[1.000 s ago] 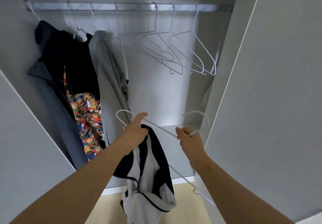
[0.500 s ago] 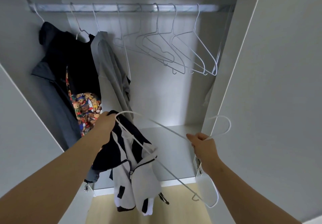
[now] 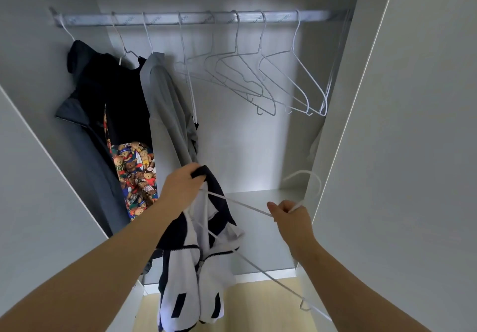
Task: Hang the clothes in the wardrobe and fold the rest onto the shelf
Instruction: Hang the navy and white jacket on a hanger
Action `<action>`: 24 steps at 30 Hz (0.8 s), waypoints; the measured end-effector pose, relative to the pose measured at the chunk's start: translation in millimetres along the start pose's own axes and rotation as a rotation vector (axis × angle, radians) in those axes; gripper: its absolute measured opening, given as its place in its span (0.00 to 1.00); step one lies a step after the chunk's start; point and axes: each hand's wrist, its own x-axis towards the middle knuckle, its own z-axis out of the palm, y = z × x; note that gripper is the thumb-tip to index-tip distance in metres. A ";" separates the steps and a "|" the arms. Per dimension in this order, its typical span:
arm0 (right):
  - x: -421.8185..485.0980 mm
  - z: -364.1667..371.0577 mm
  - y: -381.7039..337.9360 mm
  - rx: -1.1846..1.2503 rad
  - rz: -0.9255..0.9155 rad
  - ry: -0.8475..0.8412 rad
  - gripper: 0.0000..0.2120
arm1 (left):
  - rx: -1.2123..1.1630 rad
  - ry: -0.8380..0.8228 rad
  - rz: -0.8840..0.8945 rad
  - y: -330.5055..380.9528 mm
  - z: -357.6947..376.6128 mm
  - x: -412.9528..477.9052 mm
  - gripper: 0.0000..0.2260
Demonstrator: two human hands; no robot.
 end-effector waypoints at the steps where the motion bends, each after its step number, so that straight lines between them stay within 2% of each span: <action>1: -0.2 4.5 -2.4 -0.006 0.000 -0.015 0.17 | -0.079 -0.028 -0.032 4.1 2.4 -3.0 0.06; 4: -0.2 14.3 -9.0 -0.034 -0.011 -0.065 0.14 | -0.278 -0.144 -0.096 17.3 6.7 -10.4 0.05; 7: 1.2 20.6 -14.7 0.043 0.016 -0.087 0.17 | -0.462 -0.324 -0.148 33.8 4.7 -17.5 0.05; 9: 1.5 24.6 -18.8 0.098 0.036 -0.086 0.19 | -0.536 -0.448 -0.104 39.9 1.7 -20.8 0.05; 11: 2.3 26.4 -24.5 0.164 0.043 -0.092 0.20 | -0.362 -0.472 0.095 41.5 -2.6 -20.9 0.05; 13: 4.8 25.0 -31.6 0.217 0.027 -0.097 0.19 | 0.050 -0.392 0.426 38.9 -6.4 -17.1 0.03; 15: 8.0 21.2 -38.5 0.254 0.001 -0.095 0.17 | 0.401 -0.325 0.679 32.3 -6.1 -12.4 0.09; 16: 8.8 19.4 -41.1 0.257 -0.010 -0.095 0.16 | 0.516 -0.307 0.730 27.5 -4.3 -10.0 0.13; 18: 8.8 16.0 -43.6 0.235 -0.038 -0.101 0.13 | 0.621 -0.288 0.747 20.9 0.0 -6.7 0.17; 22: 4.8 10.4 -45.6 0.160 -0.135 -0.105 0.10 | 0.453 -0.255 0.618 16.7 8.8 -2.5 0.14; 24: 3.6 8.0 -44.6 0.031 -0.243 -0.061 0.03 | 0.384 -0.160 0.540 16.8 9.5 0.7 0.14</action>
